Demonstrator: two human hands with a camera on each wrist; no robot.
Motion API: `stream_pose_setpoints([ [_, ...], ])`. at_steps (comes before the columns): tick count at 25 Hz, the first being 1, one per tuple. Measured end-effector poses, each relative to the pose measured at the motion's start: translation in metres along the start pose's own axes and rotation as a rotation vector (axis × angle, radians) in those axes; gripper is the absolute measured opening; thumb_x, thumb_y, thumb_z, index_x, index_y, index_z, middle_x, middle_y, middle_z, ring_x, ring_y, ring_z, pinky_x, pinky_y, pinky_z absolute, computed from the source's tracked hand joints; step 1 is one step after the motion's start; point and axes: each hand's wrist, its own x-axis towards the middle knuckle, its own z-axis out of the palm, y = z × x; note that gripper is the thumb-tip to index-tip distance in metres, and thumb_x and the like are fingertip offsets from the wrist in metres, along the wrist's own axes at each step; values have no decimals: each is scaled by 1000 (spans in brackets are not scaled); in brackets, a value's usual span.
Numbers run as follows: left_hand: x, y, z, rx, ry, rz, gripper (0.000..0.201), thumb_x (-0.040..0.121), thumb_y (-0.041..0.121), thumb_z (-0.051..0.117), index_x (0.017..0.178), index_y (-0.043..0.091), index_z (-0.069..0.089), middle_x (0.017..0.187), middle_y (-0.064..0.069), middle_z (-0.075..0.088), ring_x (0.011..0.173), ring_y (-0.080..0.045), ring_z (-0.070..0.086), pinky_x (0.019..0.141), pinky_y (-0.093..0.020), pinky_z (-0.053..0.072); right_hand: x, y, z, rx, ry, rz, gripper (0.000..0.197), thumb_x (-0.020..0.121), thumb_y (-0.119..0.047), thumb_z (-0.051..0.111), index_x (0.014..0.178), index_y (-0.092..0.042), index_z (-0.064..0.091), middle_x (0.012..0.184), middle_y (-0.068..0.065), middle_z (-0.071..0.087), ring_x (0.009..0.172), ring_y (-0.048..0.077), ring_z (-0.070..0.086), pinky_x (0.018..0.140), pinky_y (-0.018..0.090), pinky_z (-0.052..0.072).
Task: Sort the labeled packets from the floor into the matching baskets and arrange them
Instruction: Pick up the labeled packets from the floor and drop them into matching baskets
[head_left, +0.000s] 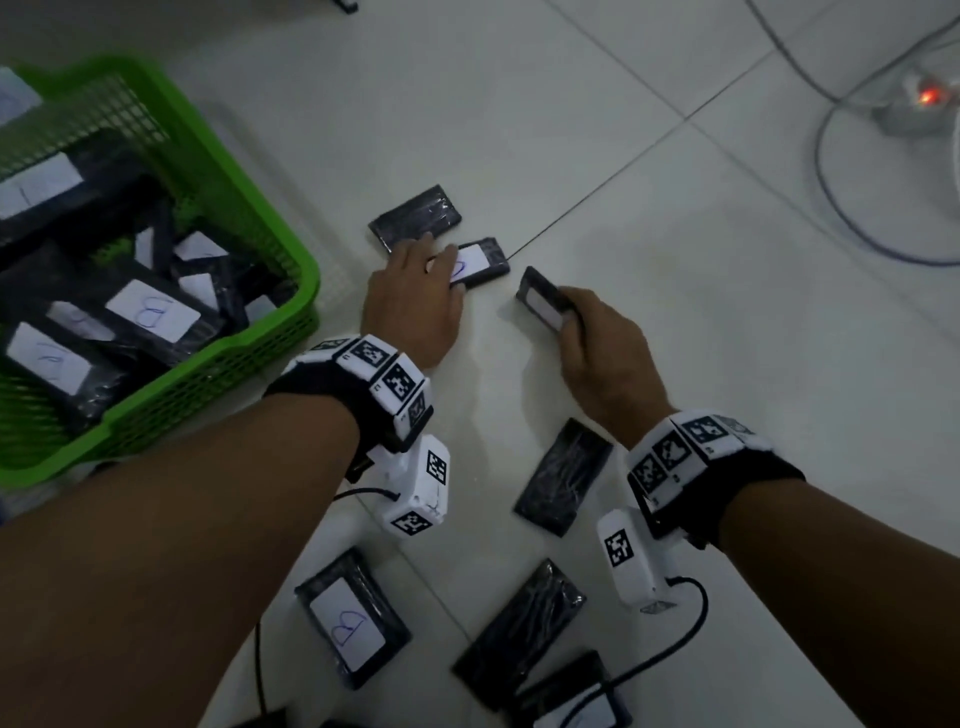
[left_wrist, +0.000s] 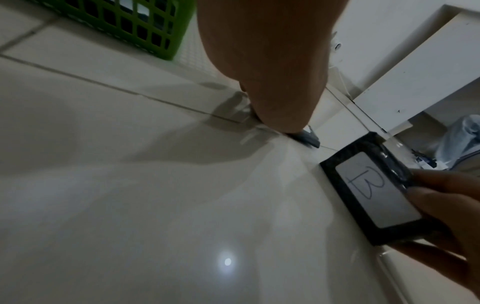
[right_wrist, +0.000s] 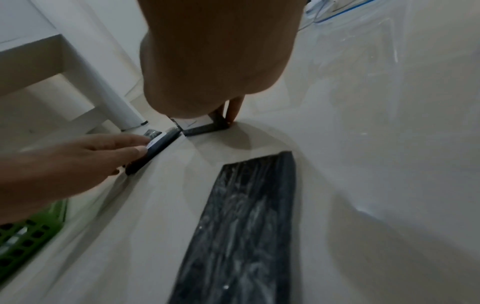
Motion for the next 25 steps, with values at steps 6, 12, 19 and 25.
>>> stream_pose_setpoints([
  [6,-4,15,0,-81,-12,-40,42,89,25,59,128,13,51,126,-12,53,117,-33,46,93,-44,37,-2,0,-7,674,77,409,26,100,-14,44,116,-23,63,94,-1,67,82,13,62,71,29,56],
  [12,-21,2,-25,-399,-7,-159,24,78,12,69,102,11,66,97,-6,56,84,-22,57,69,-27,40,3,-30,-22,1008,77,521,24,99,-12,54,119,-1,62,107,18,67,95,32,68,74,38,61],
  [19,-60,-36,-93,-673,127,-214,27,72,15,82,94,12,69,81,4,67,68,-6,58,62,-9,42,47,-112,-16,990,127,368,29,92,-11,64,120,-8,60,103,19,68,86,22,68,75,37,61],
  [25,-99,-114,-148,-618,466,-437,46,77,19,79,119,15,60,108,5,64,95,-8,59,78,-20,48,58,-191,38,900,2,166,24,91,-12,65,115,-17,61,96,9,69,86,20,70,72,38,61],
])
